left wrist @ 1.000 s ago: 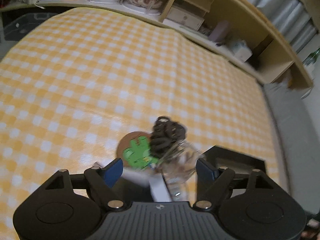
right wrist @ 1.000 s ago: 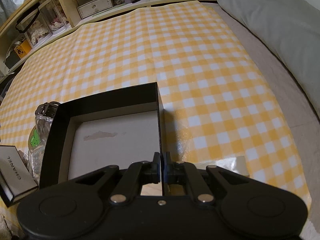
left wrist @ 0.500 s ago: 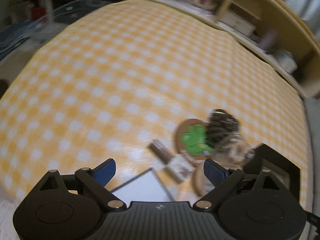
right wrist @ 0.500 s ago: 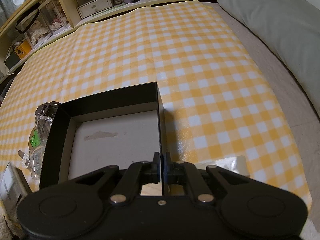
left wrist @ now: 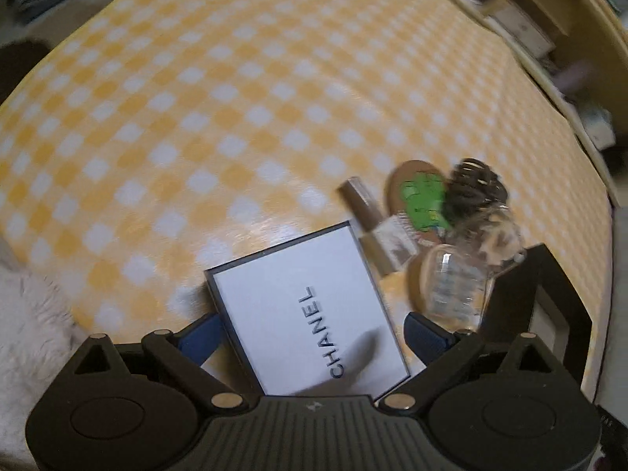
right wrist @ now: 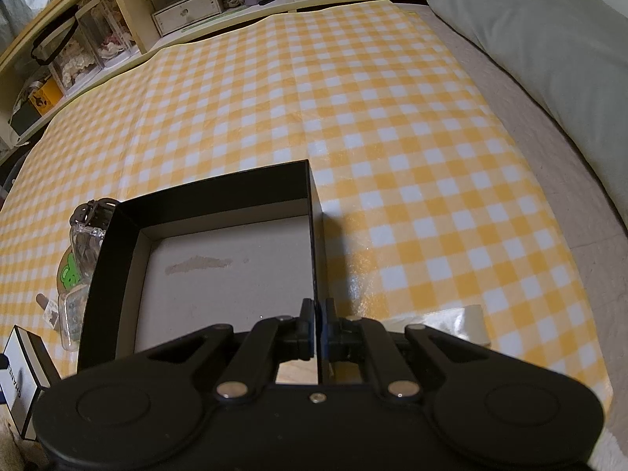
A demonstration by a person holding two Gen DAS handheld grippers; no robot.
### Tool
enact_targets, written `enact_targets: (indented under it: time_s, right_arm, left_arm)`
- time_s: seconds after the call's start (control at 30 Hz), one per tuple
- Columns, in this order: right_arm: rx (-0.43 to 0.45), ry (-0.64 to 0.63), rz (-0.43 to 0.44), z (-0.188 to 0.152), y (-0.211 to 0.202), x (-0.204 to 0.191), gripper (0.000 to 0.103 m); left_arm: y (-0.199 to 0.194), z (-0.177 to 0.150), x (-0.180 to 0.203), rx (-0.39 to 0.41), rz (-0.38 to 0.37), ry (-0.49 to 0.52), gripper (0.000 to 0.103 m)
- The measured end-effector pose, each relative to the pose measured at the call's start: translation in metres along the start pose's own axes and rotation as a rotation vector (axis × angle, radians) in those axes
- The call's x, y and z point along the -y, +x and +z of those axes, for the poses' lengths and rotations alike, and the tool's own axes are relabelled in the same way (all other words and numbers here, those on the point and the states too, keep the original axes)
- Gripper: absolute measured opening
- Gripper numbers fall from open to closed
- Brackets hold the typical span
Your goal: Organize rigid objects
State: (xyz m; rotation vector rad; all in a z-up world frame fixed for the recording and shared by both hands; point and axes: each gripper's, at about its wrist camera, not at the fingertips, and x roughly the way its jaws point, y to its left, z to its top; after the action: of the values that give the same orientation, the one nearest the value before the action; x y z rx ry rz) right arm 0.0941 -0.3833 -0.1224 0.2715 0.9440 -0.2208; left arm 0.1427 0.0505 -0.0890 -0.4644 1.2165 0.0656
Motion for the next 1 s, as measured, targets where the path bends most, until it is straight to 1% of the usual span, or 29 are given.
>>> enact_targets:
  time_s: [0.13,0.23,0.27,0.33,0.4,0.47,0.5,0.57,0.63,0.73,0.77,0.8,0.87,0.93,1.0]
  right_arm:
    - [-0.002,0.0,0.0,0.0,0.0,0.0,0.004]
    - [-0.004,-0.004,-0.003,-0.001,-0.001,-0.002,0.004]
    - [-0.005,-0.005,-0.004,-0.001,0.0,-0.003,0.004]
    - [-0.007,-0.005,-0.004,-0.001,0.0,-0.003,0.004]
    - [-0.009,-0.005,-0.003,0.0,0.0,-0.003,0.004]
    - [-0.01,-0.005,-0.002,0.0,0.001,-0.002,0.004]
    - [-0.012,-0.005,-0.002,0.0,0.001,-0.002,0.004]
    - [-0.014,-0.005,-0.002,0.0,0.002,-0.002,0.004]
    - [-0.013,-0.006,-0.002,0.0,0.002,-0.002,0.004]
    - [-0.014,-0.007,-0.003,0.0,0.002,-0.002,0.004]
    - [-0.014,-0.008,-0.004,0.0,0.002,-0.002,0.004]
    - [-0.014,-0.007,-0.003,0.0,0.002,-0.002,0.004]
    - [-0.015,-0.003,0.0,0.0,0.003,-0.002,0.005]
    - [-0.016,-0.003,0.0,0.001,0.003,-0.003,0.005]
    - [-0.016,-0.005,-0.002,0.001,0.003,-0.002,0.005]
  left_arm:
    - [0.002,0.002,0.013,0.047,-0.03,0.057,0.101]
    - [0.004,0.008,0.025,0.112,-0.021,0.122,0.101]
    - [0.006,0.01,0.032,0.124,-0.025,0.156,0.101]
    - [0.011,0.012,0.046,0.124,-0.038,0.235,0.101]
    - [0.017,0.009,0.062,0.125,-0.035,0.318,0.101]
    - [0.021,0.001,0.074,0.136,-0.008,0.402,0.101]
    - [0.022,-0.004,0.078,0.138,0.019,0.435,0.101]
    - [0.023,-0.014,0.081,0.145,0.086,0.468,0.101]
    - [0.023,-0.023,0.08,0.16,0.138,0.509,0.101]
    - [0.03,-0.033,0.084,0.173,0.219,0.616,0.102]
    - [0.031,-0.036,0.084,0.181,0.235,0.643,0.103]
    - [0.032,-0.038,0.084,0.187,0.241,0.658,0.103]
    - [0.032,-0.038,0.081,0.182,0.251,0.658,0.103]
    - [0.031,-0.036,0.076,0.163,0.259,0.623,0.103]
    - [0.029,-0.034,0.067,0.138,0.262,0.559,0.103]
